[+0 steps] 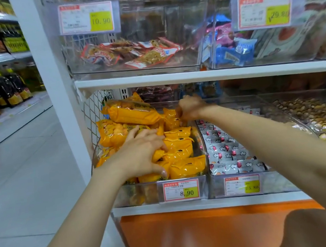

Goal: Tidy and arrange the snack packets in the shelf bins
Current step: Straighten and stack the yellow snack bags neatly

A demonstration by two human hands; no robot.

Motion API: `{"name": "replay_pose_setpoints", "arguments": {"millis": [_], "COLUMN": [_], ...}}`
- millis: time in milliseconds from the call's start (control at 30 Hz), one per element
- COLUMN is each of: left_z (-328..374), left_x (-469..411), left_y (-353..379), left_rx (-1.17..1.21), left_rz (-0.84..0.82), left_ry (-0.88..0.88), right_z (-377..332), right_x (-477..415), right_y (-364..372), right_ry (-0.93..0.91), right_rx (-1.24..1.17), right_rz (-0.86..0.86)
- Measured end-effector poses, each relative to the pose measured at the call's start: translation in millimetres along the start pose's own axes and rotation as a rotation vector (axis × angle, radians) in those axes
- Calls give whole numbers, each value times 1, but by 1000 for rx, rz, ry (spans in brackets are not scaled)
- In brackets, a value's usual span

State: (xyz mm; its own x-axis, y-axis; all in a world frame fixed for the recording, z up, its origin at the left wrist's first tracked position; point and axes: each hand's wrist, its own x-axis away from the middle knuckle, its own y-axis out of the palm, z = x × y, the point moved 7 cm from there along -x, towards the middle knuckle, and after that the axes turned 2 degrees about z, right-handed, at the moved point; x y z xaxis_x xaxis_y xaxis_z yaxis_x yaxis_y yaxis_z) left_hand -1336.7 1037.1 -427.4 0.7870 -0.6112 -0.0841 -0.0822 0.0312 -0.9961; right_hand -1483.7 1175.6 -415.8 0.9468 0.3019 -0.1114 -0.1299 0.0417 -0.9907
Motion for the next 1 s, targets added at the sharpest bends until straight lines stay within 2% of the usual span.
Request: {"name": "replay_pose_setpoints", "arguments": {"millis": [100, 167, 233, 300, 367, 433, 500, 567, 733, 833, 900, 1000], "left_z": [-3, -4, -3, -3, 0, 3, 6, 8, 2, 1, 0, -2], "left_x": [-3, -4, -5, -6, -6, -5, -4, -3, -6, -8, -9, -10], "left_y": [0, 0, 0, -1, -2, -5, -13, -18, -2, -3, -3, -3], "left_rx": [5, -8, -34, -56, -70, -72, -76, -86, -88, -86, -84, -73], "left_rz": [48, 72, 92, 100, 102, 142, 225, 264, 50, 39, 38, 36], "left_ry": [-11, -13, -18, -22, -26, -23, -10, 25, -12, -35, -46, -57], "right_z": [-11, -23, -34, -47, -54, -58, -62, -66, -64, -65, -58, -30], "right_x": [22, 52, 88, 123, 145, 153, 155, 158, 170, 175, 177, 174], "right_y": [-16, -34, -42, -41, -32, -23, -21, -20, -19, -26, -39, -70], "right_ry": [-53, -121, -225, -330, -380, -387, -387, -410, -490, -523, -491, -334], "right_rx": [-13, -168, -305, -198, 31, 220, 249, 186, -2, -6, -94, -334], "right_rz": [78, 165, 124, 1, -74, -41, 19, 72, 213, 296, 347, 430]}}
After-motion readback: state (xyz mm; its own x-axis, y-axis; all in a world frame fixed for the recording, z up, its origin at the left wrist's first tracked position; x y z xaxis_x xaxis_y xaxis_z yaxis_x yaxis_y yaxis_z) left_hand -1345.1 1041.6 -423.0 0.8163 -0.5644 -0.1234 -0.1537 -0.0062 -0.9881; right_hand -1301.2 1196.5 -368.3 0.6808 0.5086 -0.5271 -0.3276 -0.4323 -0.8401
